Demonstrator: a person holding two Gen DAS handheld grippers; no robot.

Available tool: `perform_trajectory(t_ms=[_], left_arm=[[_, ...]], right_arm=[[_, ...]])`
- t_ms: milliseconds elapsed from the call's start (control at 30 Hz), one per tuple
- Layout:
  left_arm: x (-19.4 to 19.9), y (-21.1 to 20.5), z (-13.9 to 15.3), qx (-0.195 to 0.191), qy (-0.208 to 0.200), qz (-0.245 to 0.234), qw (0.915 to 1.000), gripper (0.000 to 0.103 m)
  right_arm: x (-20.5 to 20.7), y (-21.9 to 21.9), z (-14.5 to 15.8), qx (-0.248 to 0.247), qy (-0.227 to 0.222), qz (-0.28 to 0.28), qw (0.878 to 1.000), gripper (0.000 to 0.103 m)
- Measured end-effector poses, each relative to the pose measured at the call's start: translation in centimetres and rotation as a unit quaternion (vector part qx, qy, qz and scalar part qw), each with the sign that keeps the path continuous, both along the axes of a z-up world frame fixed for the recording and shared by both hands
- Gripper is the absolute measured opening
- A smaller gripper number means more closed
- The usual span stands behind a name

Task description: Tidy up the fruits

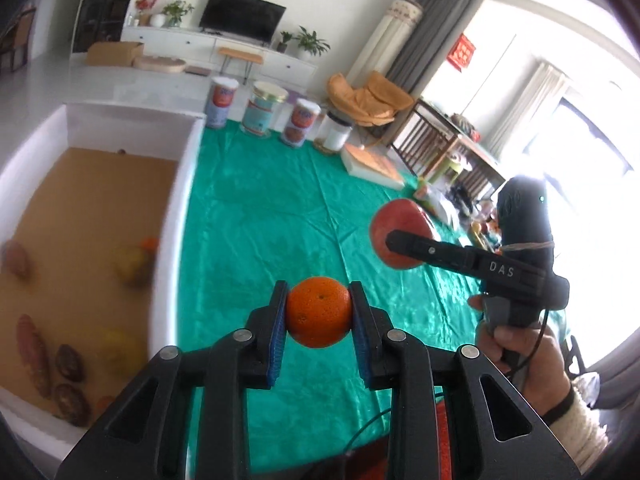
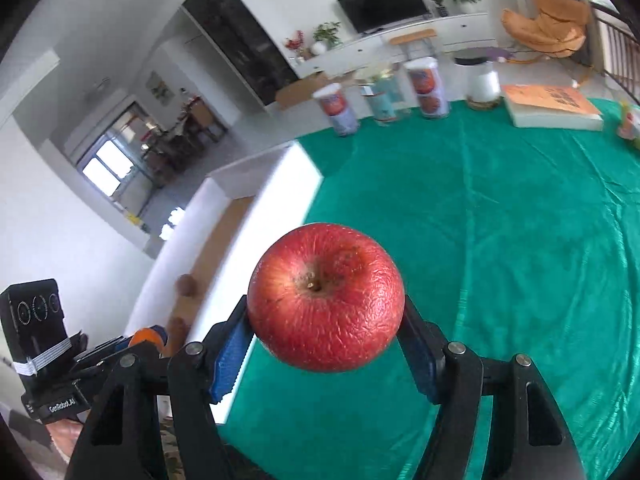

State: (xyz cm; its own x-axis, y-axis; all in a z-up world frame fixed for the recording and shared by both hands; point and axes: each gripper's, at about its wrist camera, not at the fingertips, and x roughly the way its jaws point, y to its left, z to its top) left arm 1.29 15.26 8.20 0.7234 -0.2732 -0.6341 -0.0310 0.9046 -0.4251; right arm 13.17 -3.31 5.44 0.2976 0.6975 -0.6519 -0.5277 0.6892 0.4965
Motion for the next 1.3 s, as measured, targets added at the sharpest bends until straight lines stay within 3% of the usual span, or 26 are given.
perform_trajectory(t_ms=[133,300,500,700,767,867,900,967,1067,1100,1167,1300], left_arm=[[-1.4,6.1,0.5,0.050,0.016,0.075,0.9958,0.029],[0.4,12.8,-5.3,0.070,0.114,0.140,0.9811,0.029],[2.9,15.5,-11.3,0.075,0.196,0.134,0.9684,0.030],[2.3,17.4,-13.5,0.057,0.231,0.148,0.9600,0.031],[2.1,17.5,-13.4,0.062,0.232,0.152,0.9588,0.037],[1.7,17.1,-12.7,0.086,0.229,0.164,0.9556,0.068],[1.5,17.1,-12.4,0.096,0.226,0.169,0.9545,0.072],[0.8,16.8,-11.9,0.119,0.218,0.178,0.9521,0.075],[-0.6,15.9,-9.9,0.161,0.187,0.195,0.9493,0.079],[-1.3,15.4,-8.9,0.182,0.171,0.202,0.9471,0.086],[-2.8,14.3,-6.8,0.225,0.135,0.224,0.9388,0.100],[-5.7,12.8,-3.4,0.273,0.079,0.271,0.9198,0.102]], right_arm=[[-1.2,8.2,1.7,-0.002,-0.010,0.061,0.998,0.069],[-1.9,17.4,0.7,-0.037,-0.005,0.121,0.992,0.069],[-1.7,25.5,-3.5,-0.128,0.018,0.175,0.976,0.069],[-1.3,30.7,-7.9,-0.193,0.032,0.190,0.962,0.069],[-1.0,31.5,-9.4,-0.212,0.036,0.187,0.959,0.069],[-1.2,32.3,-9.6,-0.221,0.015,0.181,0.958,0.071],[-1.2,32.2,-9.4,-0.212,0.021,0.178,0.961,0.071],[-1.4,31.5,-8.1,-0.191,0.009,0.171,0.966,0.076],[-2.4,30.1,-5.5,-0.193,-0.033,0.157,0.968,0.092],[-2.8,29.3,-4.6,-0.189,-0.043,0.151,0.969,0.098],[-3.7,27.6,-2.8,-0.179,-0.055,0.136,0.973,0.103],[-5.4,24.7,-0.5,-0.176,-0.068,0.105,0.977,0.103]])
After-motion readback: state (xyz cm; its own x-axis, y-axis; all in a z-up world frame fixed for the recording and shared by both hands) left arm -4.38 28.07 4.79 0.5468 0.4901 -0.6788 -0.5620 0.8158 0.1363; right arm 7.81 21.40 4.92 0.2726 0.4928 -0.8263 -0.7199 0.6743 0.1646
